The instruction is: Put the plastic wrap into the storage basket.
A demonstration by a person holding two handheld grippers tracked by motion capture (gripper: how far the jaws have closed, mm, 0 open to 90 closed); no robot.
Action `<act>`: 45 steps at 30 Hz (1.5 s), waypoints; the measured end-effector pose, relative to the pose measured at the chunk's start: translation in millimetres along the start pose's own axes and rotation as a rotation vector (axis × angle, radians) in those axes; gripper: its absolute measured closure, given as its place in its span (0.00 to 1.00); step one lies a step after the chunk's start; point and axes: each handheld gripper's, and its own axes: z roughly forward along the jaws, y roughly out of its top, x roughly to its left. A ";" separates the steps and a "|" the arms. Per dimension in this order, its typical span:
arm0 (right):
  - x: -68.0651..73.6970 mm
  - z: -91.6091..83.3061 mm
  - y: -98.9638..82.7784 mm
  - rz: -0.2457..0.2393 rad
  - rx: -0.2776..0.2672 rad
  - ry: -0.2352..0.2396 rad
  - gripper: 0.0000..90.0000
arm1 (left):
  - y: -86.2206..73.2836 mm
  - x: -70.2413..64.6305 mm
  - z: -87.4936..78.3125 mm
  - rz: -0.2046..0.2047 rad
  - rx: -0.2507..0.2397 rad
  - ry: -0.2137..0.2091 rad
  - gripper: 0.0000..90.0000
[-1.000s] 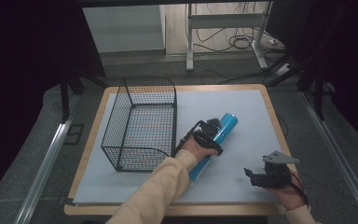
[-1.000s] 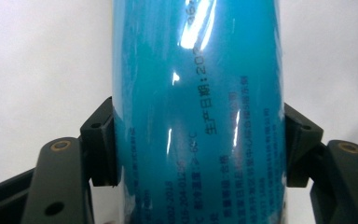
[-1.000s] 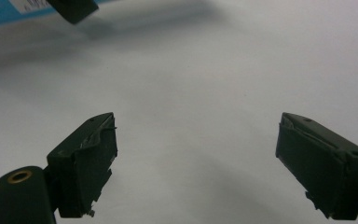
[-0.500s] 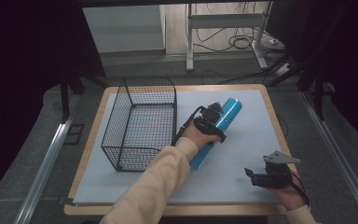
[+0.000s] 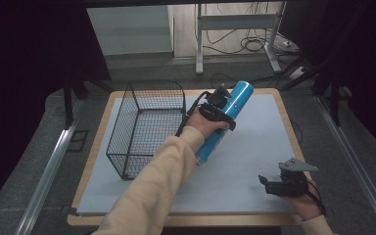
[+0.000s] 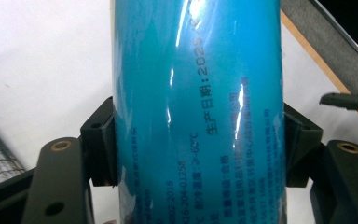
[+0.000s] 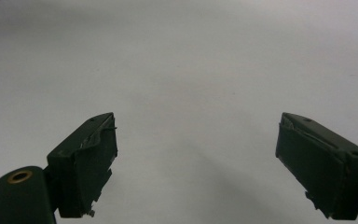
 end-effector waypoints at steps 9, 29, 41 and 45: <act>-1.3 -0.1 0.2 0.009 -0.002 0.002 0.14 | 16.0 16.6 -14.8 -0.010 -0.002 0.026 0.35; -1.7 1.6 -1.0 0.009 0.007 -0.001 0.14 | 18.5 64.4 -60.8 -0.033 -0.050 0.086 0.35; -2.6 2.2 -1.3 0.030 0.006 0.011 0.14 | 2.2 96.5 -82.7 -0.055 -0.065 0.122 0.35; -2.6 2.5 -1.3 0.031 0.005 0.007 0.14 | -3.7 105.9 -84.5 -0.071 -0.070 0.131 0.35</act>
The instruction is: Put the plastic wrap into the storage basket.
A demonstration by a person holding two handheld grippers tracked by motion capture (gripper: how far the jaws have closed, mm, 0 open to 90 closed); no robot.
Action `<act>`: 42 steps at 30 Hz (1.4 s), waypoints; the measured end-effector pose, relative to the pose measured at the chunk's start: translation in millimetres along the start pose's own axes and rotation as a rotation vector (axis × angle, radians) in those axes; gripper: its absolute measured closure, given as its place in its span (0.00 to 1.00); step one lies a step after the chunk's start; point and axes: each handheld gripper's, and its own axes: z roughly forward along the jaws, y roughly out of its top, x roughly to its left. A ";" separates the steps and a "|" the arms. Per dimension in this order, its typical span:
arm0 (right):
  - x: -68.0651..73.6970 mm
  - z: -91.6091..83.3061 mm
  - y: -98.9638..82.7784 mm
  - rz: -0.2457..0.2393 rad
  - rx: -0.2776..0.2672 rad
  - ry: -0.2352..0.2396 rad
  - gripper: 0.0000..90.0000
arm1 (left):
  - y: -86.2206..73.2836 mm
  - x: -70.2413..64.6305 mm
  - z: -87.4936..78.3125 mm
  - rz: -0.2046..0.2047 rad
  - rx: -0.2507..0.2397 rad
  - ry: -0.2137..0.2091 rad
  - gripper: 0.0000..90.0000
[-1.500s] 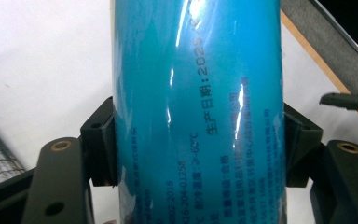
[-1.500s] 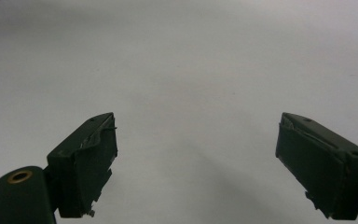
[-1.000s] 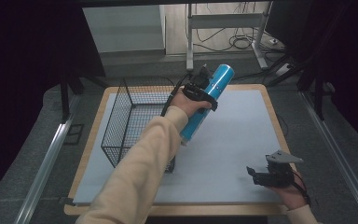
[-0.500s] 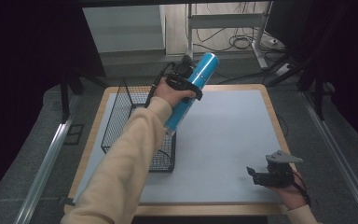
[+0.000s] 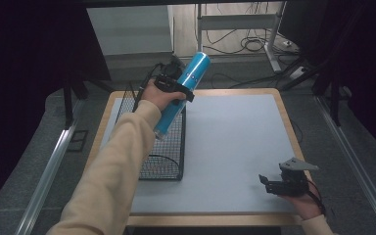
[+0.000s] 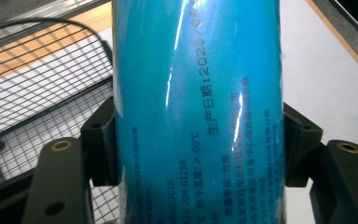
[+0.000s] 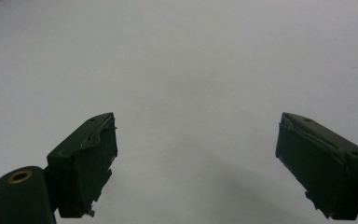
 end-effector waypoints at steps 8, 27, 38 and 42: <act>0.1 1.6 -1.1 0.004 0.011 -0.001 0.14 | -12.1 18.5 9.4 -0.017 0.018 0.019 0.35; -0.6 5.0 -2.7 0.000 0.025 0.001 0.14 | -27.9 37.8 42.5 -0.023 0.078 0.036 0.35; -1.0 5.1 -3.1 -0.004 0.025 0.001 0.14 | -34.8 43.2 54.9 -0.013 0.105 0.068 0.35; -0.5 5.8 -3.2 -0.008 0.028 0.002 0.14 | -36.5 44.1 59.0 0.002 0.118 0.083 0.35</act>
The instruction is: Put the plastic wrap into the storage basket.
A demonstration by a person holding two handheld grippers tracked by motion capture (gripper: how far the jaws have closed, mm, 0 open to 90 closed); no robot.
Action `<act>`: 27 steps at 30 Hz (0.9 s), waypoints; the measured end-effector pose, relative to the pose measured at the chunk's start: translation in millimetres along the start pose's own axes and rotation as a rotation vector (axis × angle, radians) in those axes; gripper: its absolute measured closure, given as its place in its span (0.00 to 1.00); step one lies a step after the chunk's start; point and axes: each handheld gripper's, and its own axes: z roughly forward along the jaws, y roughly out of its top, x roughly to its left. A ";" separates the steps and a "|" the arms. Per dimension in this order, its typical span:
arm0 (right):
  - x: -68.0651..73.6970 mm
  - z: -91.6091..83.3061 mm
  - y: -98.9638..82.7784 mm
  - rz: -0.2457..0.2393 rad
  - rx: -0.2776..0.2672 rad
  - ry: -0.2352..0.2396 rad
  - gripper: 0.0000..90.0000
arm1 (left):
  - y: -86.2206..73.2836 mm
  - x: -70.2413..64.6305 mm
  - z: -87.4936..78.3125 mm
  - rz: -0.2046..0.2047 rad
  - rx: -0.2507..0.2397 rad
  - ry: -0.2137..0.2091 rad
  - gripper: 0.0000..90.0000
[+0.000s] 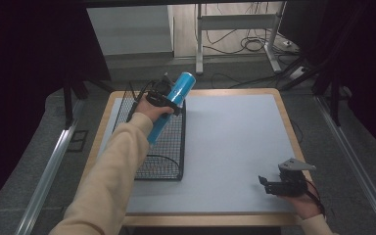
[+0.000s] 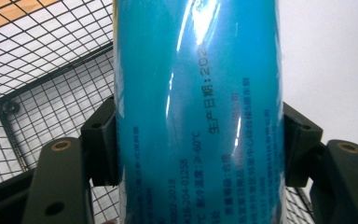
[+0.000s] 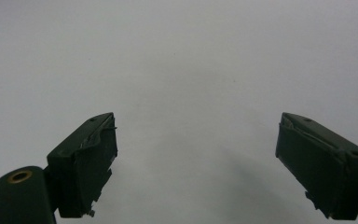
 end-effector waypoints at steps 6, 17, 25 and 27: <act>-0.2 -0.9 0.1 0.000 -0.003 -0.002 0.14 | -0.4 1.4 5.2 -0.002 0.008 0.005 0.35; -0.4 -1.8 0.0 -0.001 -0.005 -0.002 0.14 | -1.4 -4.4 17.8 0.022 0.044 0.009 0.35; -0.9 -2.3 0.0 0.000 -0.006 -0.003 0.14 | -3.7 -3.0 22.7 0.021 0.055 0.013 0.35; -0.5 -2.0 0.0 -0.001 -0.004 -0.001 0.14 | -4.5 -3.0 25.1 0.026 0.068 0.021 0.35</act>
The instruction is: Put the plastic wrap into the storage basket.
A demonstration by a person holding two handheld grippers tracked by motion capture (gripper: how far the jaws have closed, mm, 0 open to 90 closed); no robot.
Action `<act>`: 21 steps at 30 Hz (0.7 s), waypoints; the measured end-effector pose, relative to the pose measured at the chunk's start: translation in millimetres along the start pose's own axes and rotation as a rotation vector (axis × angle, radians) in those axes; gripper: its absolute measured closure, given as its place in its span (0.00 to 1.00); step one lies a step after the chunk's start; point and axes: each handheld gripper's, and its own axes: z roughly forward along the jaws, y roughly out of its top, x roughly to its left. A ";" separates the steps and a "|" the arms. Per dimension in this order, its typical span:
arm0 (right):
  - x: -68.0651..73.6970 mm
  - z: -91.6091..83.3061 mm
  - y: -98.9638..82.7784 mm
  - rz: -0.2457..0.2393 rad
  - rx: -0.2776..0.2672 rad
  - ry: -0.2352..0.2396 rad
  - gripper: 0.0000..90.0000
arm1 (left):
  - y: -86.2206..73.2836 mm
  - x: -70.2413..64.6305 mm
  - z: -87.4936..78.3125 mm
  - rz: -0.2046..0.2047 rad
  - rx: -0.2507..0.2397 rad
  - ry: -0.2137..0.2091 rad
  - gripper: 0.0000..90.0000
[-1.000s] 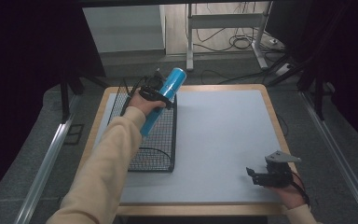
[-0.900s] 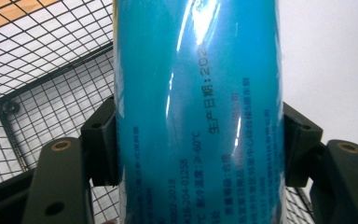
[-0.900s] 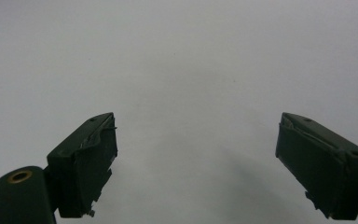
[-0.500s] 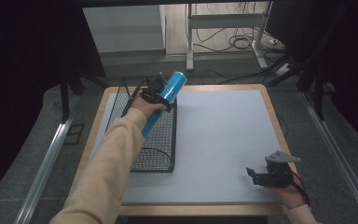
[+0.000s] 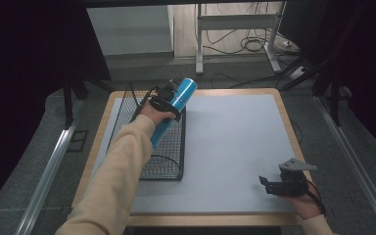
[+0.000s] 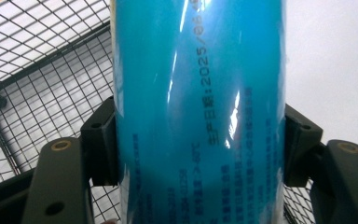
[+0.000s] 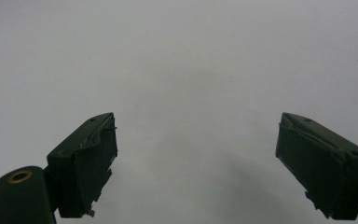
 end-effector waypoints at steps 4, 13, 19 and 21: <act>0.4 -2.7 1.4 0.027 -0.014 0.029 0.14 | -1.6 0.0 5.8 0.011 0.024 0.025 0.35; 1.3 -1.2 1.4 0.024 -0.010 0.037 0.14 | -2.1 0.1 19.0 0.004 0.079 0.043 0.35; 0.8 -1.3 1.3 0.021 -0.010 0.036 0.14 | -1.2 0.3 19.6 0.010 0.085 0.049 0.35; 1.1 -1.3 1.3 0.020 -0.009 0.037 0.14 | -1.2 0.4 19.5 0.014 0.085 0.052 0.35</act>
